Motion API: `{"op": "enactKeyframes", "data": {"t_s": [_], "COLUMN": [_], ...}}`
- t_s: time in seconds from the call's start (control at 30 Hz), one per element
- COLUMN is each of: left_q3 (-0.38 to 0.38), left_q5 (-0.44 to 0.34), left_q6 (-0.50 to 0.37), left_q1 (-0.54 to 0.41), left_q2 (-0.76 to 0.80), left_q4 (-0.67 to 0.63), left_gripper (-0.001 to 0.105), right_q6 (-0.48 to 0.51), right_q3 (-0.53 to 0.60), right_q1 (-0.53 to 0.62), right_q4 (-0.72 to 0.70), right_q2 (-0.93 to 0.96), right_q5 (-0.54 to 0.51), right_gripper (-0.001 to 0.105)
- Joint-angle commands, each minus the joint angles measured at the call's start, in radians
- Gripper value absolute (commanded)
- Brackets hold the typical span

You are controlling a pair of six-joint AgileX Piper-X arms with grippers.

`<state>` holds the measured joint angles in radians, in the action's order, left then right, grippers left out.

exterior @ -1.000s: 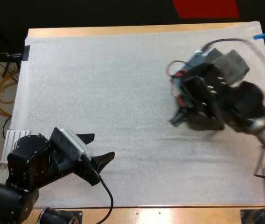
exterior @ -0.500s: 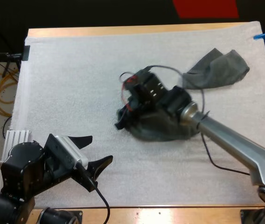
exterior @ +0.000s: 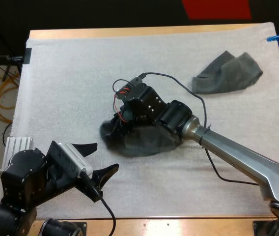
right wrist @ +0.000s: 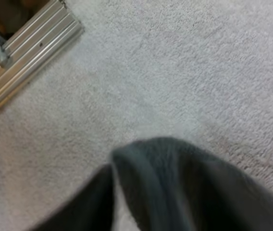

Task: Pick towel from pile fold and stack

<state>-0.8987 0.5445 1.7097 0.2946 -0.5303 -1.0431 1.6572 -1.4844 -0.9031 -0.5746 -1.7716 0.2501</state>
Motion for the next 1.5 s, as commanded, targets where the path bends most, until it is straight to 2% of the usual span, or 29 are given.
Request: {"op": "enactKeyframes", "data": {"t_s": [0.0,0.17,0.37,0.47,0.57,0.67,0.83,0.87,0.97,1.03,1.2,1.4,1.47], "left_q3": [-0.006,-0.006,-0.006,-0.006,-0.006,-0.006,0.006,0.01,0.03,0.044,0.05,0.05,0.05], "left_q5": [0.006,0.006,0.006,-0.016,-0.078,-0.103,-0.103,-0.103,-0.103,-0.103,-0.103,-0.103,-0.103], "left_q6": [0.006,0.006,0.006,0.006,0.006,0.006,-0.005,-0.005,-0.005,-0.005,-0.005,-0.005,-0.005], "left_q1": [0.005,0.005,0.005,0.005,0.005,0.005,0.005,0.005,0.005,0.005,0.005,0.005,0.005], "left_q2": [0.003,0.003,0.003,0.003,0.003,0.003,0.003,0.003,0.003,0.003,0.003,0.003,0.003], "left_q4": [0.006,0.006,-0.029,-0.047,-0.061,-0.067,-0.08,-0.08,-0.08,-0.08,-0.08,-0.08,-0.08], "left_gripper": [0.072,0.072,0.072,0.072,0.072,0.072,0.072,0.072,0.072,0.072,0.072,0.072,0.072], "right_q6": [-0.009,0.0,0.063,0.068,0.068,0.053,-0.027,-0.028,-0.045,-0.102,-0.251,-0.303,-0.311], "right_q3": [-0.017,-0.071,-0.077,-0.077,-0.047,0.011,0.166,0.183,0.279,0.337,0.394,0.394,0.394], "right_q1": [0.002,0.002,0.014,0.054,0.121,0.193,0.287,0.292,0.301,0.3,0.3,0.3,0.3], "right_q4": [-0.005,-0.118,-0.303,-0.404,-0.451,-0.456,-0.431,-0.423,-0.349,-0.271,-0.143,-0.093,-0.077], "right_q2": [0.008,0.031,0.092,0.096,0.096,0.096,0.096,0.096,0.096,0.085,0.022,-0.046,-0.048], "right_q5": [0.009,-0.039,-0.193,-0.191,-0.181,-0.112,0.1,0.112,0.18,0.251,0.328,0.334,0.337], "right_gripper": [0.075,0.072,0.071,0.071,0.071,0.071,0.071,0.071,0.071,0.071,0.071,0.071,0.067]}}
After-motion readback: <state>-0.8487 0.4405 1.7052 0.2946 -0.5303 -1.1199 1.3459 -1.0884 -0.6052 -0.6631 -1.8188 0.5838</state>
